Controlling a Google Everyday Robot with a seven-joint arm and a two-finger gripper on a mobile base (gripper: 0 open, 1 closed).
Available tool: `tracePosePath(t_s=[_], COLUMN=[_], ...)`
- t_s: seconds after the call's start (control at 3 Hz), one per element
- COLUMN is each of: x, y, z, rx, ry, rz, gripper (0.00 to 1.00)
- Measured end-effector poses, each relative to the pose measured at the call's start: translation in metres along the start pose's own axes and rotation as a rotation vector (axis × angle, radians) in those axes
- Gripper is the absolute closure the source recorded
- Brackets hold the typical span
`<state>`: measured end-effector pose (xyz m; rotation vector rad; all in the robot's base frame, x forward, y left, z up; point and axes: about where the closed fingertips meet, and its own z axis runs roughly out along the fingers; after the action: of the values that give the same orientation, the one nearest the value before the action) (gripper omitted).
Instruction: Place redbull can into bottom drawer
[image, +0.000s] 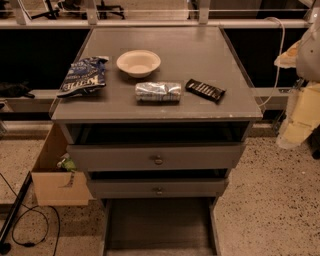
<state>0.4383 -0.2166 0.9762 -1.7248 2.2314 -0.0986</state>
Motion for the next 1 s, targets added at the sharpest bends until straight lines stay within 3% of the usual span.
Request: tracePosePath(t_s=[0.33,0.67,1.0], x=[-0.001,-0.012,-0.032], y=[-0.004,-0.032,-0.085], z=[0.000,0.003,0.006], rx=[0.009,0.026,0.060], ry=[-0.005,-0.029,-0.124], rz=[-0.009,-0.059,-0.131], gripper=[0.00,0.00,0.00])
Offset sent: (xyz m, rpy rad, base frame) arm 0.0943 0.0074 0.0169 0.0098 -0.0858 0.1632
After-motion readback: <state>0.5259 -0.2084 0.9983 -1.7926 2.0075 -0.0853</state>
